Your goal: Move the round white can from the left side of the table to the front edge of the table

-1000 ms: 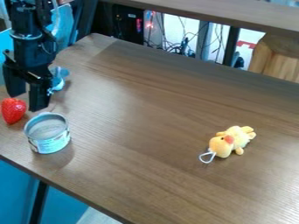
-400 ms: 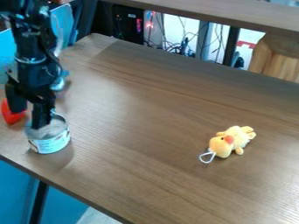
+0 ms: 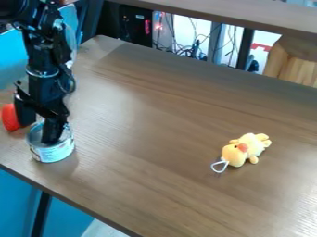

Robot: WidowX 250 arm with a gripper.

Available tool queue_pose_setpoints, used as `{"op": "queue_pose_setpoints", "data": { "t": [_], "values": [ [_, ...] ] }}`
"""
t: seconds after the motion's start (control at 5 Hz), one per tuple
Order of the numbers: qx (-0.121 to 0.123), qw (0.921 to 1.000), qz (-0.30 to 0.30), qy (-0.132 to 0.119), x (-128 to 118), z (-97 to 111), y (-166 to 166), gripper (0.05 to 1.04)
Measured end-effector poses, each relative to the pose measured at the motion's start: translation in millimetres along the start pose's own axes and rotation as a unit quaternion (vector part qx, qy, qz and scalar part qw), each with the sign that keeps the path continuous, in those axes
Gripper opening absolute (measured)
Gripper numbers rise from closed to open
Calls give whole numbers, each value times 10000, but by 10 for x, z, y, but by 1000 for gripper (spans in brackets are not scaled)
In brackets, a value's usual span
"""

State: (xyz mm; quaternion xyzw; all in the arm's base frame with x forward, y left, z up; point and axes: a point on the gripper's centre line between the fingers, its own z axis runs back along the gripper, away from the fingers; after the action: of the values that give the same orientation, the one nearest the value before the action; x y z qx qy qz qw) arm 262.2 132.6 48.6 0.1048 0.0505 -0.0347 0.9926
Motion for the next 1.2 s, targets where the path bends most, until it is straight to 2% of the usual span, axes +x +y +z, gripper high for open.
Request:
{"op": "queue_pose_setpoints", "data": {
  "t": [0.4,0.6,0.8,1.0,1.2],
  "values": [
    [212,9994,27,-256,-5,18,-171,1001],
    [-251,9988,206,-353,-21,38,-379,1001],
    [-753,9951,277,-578,2,103,-676,1001],
    [-1480,9856,434,-691,17,153,-1069,1001],
    [-1840,9799,38,-770,-34,216,-1538,1001]
  ]
}}
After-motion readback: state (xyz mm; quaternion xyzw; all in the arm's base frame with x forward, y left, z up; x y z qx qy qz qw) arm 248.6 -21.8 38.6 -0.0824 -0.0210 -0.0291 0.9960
